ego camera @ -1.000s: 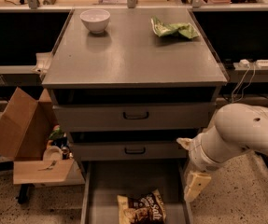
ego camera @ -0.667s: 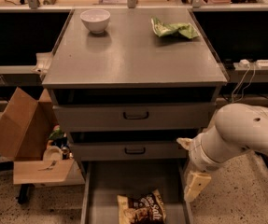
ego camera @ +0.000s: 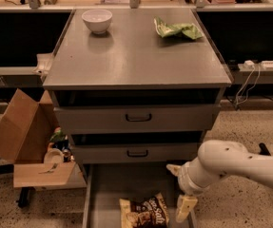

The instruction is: Pick brown chip bag from bottom drawer and place on counter

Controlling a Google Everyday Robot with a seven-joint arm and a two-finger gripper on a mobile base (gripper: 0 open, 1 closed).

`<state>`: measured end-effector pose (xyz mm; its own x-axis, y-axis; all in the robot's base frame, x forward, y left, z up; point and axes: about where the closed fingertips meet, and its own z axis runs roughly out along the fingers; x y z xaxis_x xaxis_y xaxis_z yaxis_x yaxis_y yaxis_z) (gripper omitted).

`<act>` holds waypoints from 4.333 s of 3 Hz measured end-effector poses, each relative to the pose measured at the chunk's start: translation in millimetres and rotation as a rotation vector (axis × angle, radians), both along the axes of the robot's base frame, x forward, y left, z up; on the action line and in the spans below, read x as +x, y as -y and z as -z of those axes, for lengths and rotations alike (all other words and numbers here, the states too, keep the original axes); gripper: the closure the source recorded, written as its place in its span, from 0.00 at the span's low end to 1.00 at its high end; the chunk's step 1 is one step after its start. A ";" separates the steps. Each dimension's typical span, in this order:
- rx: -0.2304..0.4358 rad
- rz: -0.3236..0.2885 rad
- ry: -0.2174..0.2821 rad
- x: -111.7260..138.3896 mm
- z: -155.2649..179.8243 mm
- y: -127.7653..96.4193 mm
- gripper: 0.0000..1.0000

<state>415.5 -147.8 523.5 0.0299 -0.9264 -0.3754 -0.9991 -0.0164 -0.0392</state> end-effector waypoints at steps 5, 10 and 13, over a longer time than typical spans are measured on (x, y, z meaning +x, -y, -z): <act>0.273 -0.065 -0.233 25.4 303.0 -82.3 0.00; 0.430 -0.037 -0.089 61.4 275.0 -66.5 0.99; 0.536 -0.032 0.089 74.0 155.3 -29.2 1.00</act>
Offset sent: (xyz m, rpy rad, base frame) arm 0.0029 0.0492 -0.2301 0.2170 0.1213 0.0875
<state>489.5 -118.5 368.1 0.1081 -0.6037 -0.7899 -0.9909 -0.0008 -0.1349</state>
